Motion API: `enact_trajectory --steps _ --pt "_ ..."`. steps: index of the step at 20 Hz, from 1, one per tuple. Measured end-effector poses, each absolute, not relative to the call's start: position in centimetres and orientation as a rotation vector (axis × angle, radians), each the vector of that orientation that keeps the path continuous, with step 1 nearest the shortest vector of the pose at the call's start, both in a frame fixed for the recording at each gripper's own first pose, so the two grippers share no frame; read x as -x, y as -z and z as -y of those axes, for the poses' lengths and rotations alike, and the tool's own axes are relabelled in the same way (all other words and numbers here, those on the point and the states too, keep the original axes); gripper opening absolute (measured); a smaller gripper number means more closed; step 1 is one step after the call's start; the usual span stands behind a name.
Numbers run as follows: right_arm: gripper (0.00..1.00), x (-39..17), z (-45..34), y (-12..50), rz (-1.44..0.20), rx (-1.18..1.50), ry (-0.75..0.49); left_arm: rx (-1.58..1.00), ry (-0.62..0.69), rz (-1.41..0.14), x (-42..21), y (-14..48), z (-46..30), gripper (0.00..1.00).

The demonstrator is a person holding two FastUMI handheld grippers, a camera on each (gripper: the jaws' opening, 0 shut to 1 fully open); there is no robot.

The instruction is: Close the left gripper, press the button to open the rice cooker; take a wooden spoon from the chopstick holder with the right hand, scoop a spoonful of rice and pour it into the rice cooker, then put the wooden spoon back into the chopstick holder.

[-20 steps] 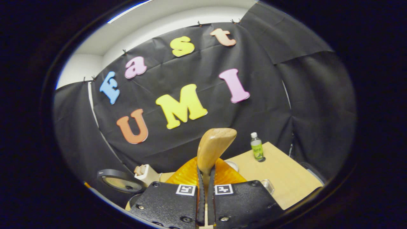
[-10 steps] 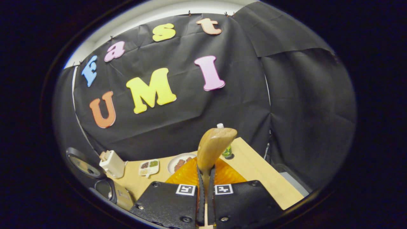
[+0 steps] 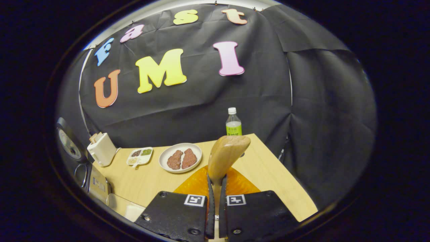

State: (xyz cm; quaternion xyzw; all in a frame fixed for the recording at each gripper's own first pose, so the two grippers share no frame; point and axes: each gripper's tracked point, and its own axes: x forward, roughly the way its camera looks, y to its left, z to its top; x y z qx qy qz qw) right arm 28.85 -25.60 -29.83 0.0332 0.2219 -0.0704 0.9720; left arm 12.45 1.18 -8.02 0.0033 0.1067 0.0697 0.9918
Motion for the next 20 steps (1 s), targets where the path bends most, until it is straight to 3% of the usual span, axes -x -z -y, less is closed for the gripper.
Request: enact_trajectory --steps 5,9,11,12,17,20 --pt "0.12 -28.9 27.0 32.5 -0.458 -0.117 0.177 -0.004 -0.15 -0.221 -12.4 7.8 -1.3 0.95" --pt "0.2 -28.6 27.5 31.8 -0.444 -0.139 0.177 0.0 -0.141 -0.208 -12.6 7.1 -0.9 0.95" --pt "0.3 -28.4 28.1 29.9 -0.406 -0.118 0.189 0.004 -0.139 -0.196 -12.8 6.4 -0.7 0.95" --pt "0.55 -28.2 28.2 28.5 -0.39 -0.122 0.191 0.008 -0.139 -0.186 -12.9 6.0 -0.8 0.95" --pt "0.99 -27.5 28.4 21.0 -0.277 -0.059 0.19 -0.001 -0.156 -0.139 -14.1 4.2 -2.2 0.95" --pt "1.0 -26.7 27.3 16.4 -0.217 -0.013 0.172 0.0 -0.18 -0.117 -14.9 2.9 -3.8 0.95"
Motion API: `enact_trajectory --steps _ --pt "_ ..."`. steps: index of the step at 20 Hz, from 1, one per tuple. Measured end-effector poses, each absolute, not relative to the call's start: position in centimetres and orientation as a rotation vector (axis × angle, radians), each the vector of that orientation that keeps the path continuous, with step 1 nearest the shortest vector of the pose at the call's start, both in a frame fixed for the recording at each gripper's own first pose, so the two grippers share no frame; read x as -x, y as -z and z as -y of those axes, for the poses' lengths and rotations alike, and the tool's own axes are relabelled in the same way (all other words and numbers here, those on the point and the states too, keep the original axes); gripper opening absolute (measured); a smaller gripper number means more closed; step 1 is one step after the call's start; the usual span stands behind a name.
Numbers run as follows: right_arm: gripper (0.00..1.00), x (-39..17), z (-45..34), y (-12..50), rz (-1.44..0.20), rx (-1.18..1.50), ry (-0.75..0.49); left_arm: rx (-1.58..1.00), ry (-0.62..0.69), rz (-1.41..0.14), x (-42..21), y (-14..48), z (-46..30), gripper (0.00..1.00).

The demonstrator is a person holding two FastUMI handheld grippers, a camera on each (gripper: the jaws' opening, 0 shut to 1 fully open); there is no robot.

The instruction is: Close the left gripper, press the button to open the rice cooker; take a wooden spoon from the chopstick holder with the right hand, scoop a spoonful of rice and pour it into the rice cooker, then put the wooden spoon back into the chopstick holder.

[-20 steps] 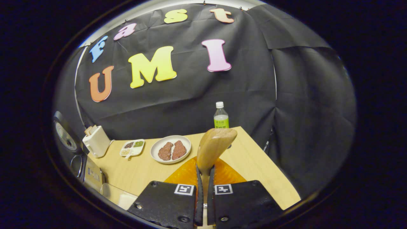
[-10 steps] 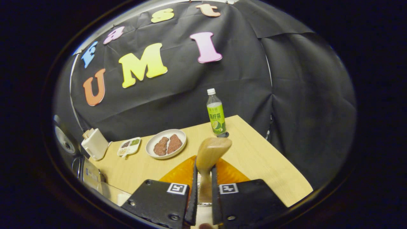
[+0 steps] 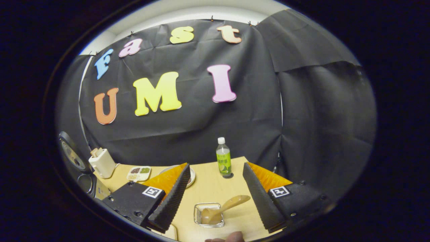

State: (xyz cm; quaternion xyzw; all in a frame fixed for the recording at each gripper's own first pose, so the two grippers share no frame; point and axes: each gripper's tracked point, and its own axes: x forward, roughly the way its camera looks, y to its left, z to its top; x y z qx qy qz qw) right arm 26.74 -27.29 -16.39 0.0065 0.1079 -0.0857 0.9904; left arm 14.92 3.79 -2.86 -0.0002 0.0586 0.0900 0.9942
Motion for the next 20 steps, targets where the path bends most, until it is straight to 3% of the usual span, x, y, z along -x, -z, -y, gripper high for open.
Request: enact_trajectory --steps 8,14,20 --pt "1.0 -23.0 22.7 8.4 -0.122 -0.036 0.103 0.035 -0.295 -0.118 -19.9 -1.3 -10.6 0.94" --pt "1.0 -18.4 21.9 5.7 -0.076 0.018 0.097 0.117 -0.292 -0.38 -24.8 4.2 -12.9 0.95" --pt "0.99 -15.1 23.2 5.0 -0.085 0.048 0.123 0.139 -0.307 -0.487 -26.8 6.9 -14.6 0.95"
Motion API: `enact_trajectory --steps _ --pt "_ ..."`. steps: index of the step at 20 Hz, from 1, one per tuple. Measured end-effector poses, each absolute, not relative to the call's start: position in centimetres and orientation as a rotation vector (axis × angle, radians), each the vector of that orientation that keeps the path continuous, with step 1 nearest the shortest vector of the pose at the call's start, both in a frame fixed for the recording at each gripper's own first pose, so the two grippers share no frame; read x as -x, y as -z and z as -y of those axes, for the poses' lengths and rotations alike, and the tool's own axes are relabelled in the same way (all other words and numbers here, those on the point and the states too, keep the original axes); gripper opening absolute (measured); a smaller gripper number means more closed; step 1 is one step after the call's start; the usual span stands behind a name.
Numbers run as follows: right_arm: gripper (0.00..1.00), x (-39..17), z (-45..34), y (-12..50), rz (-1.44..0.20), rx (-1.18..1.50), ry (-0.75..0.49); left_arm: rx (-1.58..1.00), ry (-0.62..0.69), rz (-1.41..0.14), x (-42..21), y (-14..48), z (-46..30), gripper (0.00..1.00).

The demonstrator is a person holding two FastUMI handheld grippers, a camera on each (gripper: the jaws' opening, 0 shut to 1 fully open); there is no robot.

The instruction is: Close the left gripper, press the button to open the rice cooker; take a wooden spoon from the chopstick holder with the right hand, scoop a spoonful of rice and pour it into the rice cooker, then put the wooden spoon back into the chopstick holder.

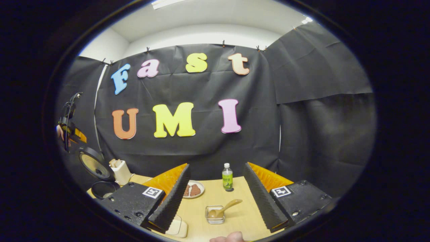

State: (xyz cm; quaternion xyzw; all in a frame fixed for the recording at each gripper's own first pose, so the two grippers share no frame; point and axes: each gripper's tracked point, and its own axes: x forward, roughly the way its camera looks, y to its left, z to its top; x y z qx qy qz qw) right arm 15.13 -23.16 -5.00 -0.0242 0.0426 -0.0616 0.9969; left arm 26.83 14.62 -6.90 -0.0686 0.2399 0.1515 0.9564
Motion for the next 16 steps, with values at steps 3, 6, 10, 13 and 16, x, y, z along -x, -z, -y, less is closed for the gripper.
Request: enact_trajectory --steps 3,6,10,13,16 --pt "1.0 -14.9 22.8 4.6 -0.088 0.056 0.107 0.133 -0.311 -0.541 -27.1 8.7 -14.8 0.95" --pt "0.99 -15.5 21.4 4.3 -0.086 0.048 0.066 0.155 -0.303 -0.568 -26.6 9.4 -14.2 0.96" --pt "0.99 -16.9 18.8 4.7 -0.084 0.047 -0.019 0.158 -0.318 -0.585 -25.2 10.2 -13.6 0.96" --pt "1.0 -17.5 17.3 4.3 -0.08 0.055 -0.07 0.193 -0.323 -0.597 -23.4 10.9 -12.7 0.97" --pt "0.99 -16.2 16.7 2.8 -0.049 0.045 -0.064 0.214 -0.309 -0.607 -20.6 12.7 -11.2 0.97"
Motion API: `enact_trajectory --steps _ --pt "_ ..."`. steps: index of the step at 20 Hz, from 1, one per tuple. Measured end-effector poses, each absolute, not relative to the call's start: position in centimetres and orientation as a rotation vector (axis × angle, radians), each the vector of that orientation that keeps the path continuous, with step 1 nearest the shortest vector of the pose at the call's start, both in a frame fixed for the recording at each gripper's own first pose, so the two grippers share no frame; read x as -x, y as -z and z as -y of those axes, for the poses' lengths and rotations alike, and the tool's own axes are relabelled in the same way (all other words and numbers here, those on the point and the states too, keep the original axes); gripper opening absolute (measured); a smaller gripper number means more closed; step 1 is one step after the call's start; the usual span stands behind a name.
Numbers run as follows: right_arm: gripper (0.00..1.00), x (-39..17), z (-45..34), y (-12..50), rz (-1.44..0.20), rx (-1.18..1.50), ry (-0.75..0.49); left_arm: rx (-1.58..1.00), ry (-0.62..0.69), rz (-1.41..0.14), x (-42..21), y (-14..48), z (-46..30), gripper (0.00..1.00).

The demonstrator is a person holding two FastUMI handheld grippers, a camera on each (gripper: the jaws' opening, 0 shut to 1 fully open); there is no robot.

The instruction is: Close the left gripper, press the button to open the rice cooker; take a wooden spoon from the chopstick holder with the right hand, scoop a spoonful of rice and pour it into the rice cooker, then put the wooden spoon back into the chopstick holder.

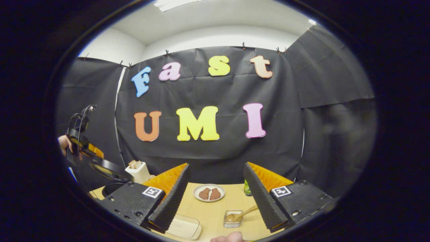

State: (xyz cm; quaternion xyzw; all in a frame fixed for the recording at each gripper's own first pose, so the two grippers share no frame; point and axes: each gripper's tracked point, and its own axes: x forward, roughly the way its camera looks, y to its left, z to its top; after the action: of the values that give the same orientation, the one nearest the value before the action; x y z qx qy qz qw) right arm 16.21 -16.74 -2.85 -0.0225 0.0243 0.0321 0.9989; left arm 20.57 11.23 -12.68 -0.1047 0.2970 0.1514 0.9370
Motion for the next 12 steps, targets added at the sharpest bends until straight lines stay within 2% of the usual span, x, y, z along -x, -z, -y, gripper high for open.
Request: enact_trajectory --steps 12 --pt "1.0 -7.1 17.1 3.1 -0.073 0.098 0.039 0.285 -0.255 -0.785 -12.2 23.9 -7.7 0.96"
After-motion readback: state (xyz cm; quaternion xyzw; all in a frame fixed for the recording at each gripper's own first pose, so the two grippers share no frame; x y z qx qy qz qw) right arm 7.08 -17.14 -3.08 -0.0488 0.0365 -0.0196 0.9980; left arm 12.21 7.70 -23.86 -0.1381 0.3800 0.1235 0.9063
